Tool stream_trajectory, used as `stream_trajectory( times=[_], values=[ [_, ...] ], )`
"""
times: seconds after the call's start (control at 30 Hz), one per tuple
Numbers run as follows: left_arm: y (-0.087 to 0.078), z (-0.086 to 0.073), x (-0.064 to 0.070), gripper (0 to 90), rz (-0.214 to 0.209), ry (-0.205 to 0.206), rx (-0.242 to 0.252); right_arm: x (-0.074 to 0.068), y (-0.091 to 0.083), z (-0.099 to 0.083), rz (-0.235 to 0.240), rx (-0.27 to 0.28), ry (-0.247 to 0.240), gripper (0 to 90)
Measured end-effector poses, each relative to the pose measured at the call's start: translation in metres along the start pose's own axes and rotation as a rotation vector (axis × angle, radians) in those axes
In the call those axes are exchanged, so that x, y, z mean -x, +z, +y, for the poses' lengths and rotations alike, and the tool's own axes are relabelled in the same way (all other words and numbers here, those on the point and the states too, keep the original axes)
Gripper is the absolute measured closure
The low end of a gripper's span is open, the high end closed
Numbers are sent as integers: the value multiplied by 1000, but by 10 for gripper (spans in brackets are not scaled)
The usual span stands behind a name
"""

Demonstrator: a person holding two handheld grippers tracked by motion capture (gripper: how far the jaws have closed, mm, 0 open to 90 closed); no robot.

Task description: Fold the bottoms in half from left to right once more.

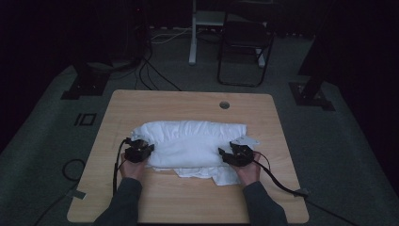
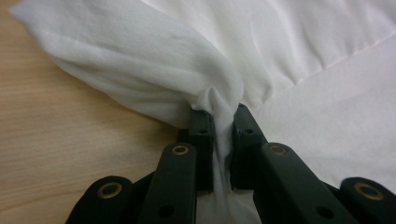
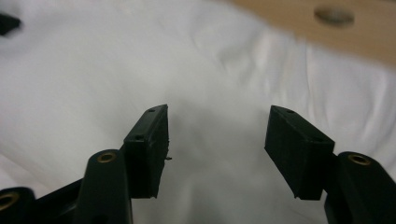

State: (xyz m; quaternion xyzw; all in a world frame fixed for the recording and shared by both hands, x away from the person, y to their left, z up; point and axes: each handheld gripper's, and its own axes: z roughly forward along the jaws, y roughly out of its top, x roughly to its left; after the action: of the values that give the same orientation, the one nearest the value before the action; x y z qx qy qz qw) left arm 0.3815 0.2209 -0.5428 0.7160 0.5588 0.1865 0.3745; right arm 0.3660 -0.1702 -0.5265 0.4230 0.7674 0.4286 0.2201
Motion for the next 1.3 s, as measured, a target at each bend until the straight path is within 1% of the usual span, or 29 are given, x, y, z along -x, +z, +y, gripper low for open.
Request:
stream_trajectory(
  times=[0.03, 0.1, 0.2, 0.3, 0.33, 0.37, 0.43, 0.47, 0.53, 0.6, 0.7, 0.77, 0.8, 0.83, 0.9, 0.93, 0.97, 1.0, 1.03, 1.07, 1.17, 1.3],
  values=[
    [-3, 2, -1, 825, -5, -6, 15, -4, -2, 7, 7, 17, -9, 376],
    [-10, 7, -2, 831, -11, -10, 38, -13, -3, 20, 5, 37, -46, 370],
    [-21, 15, -2, 832, -27, -20, 77, -25, 4, 34, 4, 41, -90, 352],
    [-31, 23, 0, 834, -36, -9, 107, -36, 13, 41, -76, 13, -147, 344],
    [-34, 26, 1, 834, -41, -4, 118, -38, 14, 43, -86, 6, -164, 354],
    [-35, 27, 1, 834, -43, -1, 121, -40, 13, 45, -84, 14, -166, 356],
    [-38, 30, 3, 834, -53, 4, 133, -40, 10, 47, -81, 33, -150, 369],
    [-39, 32, 3, 835, -55, 5, 138, -39, 9, 49, -66, 38, -142, 402],
    [-42, 35, 5, 835, -61, 4, 152, -37, 10, 50, 3, 25, -129, 465],
    [-46, 38, 6, 836, -72, 0, 165, -39, 17, 48, 22, -9, -127, 504],
    [-53, 45, 11, 840, -83, 5, 192, -40, 37, 38, 43, -78, -135, 556],
    [-58, 50, 16, 840, -103, 13, 214, -42, 52, 31, 56, -129, -127, 571],
    [-61, 54, 19, 840, -114, 22, 227, -43, 58, 27, 66, -144, -129, 575],
    [-64, 57, 22, 841, -125, 32, 242, -46, 63, 24, 67, -149, -135, 576],
    [-70, 63, 30, 841, -137, 58, 264, -52, 67, 22, 63, -138, -129, 579],
    [-72, 67, 34, 841, -147, 64, 275, -54, 69, 22, 70, -135, -133, 582],
    [-75, 70, 38, 841, -159, 64, 286, -56, 70, 21, 83, -133, -124, 583],
    [-75, 70, 38, 841, -159, 64, 286, -56, 70, 21, 83, -133, -124, 583],
    [-79, 76, 47, 841, -180, 83, 302, -56, 72, 21, 97, -125, -109, 583],
    [-80, 79, 51, 841, -189, 93, 306, -59, 75, 18, 111, -103, -85, 587],
    [-81, 86, 64, 841, -214, 116, 319, -64, 77, 14, 105, -71, -53, 589],
    [-76, 93, 78, 840, -259, 125, 327, -68, 80, 12, 105, -45, -24, 589]
  ],
)
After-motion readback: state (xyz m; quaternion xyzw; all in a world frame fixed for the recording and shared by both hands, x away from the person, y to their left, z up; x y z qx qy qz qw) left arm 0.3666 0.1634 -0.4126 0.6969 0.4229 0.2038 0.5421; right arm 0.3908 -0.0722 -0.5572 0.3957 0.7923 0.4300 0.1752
